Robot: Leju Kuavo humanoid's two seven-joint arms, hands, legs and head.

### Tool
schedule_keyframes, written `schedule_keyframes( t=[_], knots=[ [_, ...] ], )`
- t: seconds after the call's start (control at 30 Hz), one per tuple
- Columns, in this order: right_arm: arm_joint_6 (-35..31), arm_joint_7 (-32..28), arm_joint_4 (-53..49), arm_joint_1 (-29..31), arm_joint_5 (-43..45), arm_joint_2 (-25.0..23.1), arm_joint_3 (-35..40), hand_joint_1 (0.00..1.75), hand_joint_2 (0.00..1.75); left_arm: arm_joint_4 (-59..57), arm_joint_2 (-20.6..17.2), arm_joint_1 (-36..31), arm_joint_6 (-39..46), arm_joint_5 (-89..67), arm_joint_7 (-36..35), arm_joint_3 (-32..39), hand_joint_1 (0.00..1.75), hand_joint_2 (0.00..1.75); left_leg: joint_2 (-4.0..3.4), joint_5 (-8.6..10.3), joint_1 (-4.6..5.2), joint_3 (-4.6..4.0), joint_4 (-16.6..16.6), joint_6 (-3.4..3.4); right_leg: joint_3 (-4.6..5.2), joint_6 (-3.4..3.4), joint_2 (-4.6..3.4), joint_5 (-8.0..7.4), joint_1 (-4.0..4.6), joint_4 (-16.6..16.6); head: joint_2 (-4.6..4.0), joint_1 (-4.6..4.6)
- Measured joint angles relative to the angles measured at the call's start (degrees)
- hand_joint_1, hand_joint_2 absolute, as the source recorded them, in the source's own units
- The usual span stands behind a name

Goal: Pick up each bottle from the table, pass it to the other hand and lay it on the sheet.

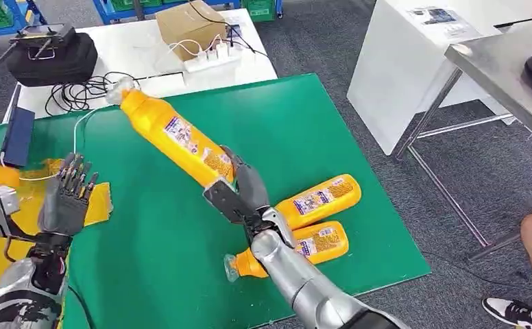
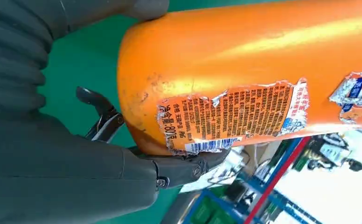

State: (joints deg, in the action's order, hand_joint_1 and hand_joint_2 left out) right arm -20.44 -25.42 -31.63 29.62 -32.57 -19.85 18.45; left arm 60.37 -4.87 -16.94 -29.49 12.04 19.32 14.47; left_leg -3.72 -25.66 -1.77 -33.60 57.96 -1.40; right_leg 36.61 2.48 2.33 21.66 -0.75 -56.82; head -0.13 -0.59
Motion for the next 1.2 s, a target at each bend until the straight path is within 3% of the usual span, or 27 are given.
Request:
schedule_keyframes(
  t=[0.2,0.57,1.2],
  knots=[
    [2.9,1.4,-1.2,-0.8,-0.2,-0.5,2.8,1.75,1.75,4.2,0.2,3.2,-3.1,4.6,-1.2,-2.0,0.0,1.75,-0.01,0.0,0.0,-0.03,0.0,0.0,0.0,0.0,0.0,0.0,-0.01,0.0,0.0,0.0],
    [5.9,6.5,-2.0,-2.6,4.3,-0.6,19.9,1.75,1.75,13.6,0.6,9.0,-3.9,8.3,-2.1,-7.4,0.0,1.75,0.0,0.0,0.0,-0.09,0.0,0.0,0.05,0.0,0.01,0.01,-0.01,0.0,0.0,0.0],
    [7.3,10.2,-2.8,-2.5,8.1,-0.6,33.0,1.75,1.75,15.7,0.6,11.3,-3.4,9.3,-1.7,-8.7,0.0,1.75,0.0,0.0,0.0,-0.1,0.0,0.0,0.08,-0.01,0.0,0.01,-0.01,0.0,0.0,0.0]
  ],
)
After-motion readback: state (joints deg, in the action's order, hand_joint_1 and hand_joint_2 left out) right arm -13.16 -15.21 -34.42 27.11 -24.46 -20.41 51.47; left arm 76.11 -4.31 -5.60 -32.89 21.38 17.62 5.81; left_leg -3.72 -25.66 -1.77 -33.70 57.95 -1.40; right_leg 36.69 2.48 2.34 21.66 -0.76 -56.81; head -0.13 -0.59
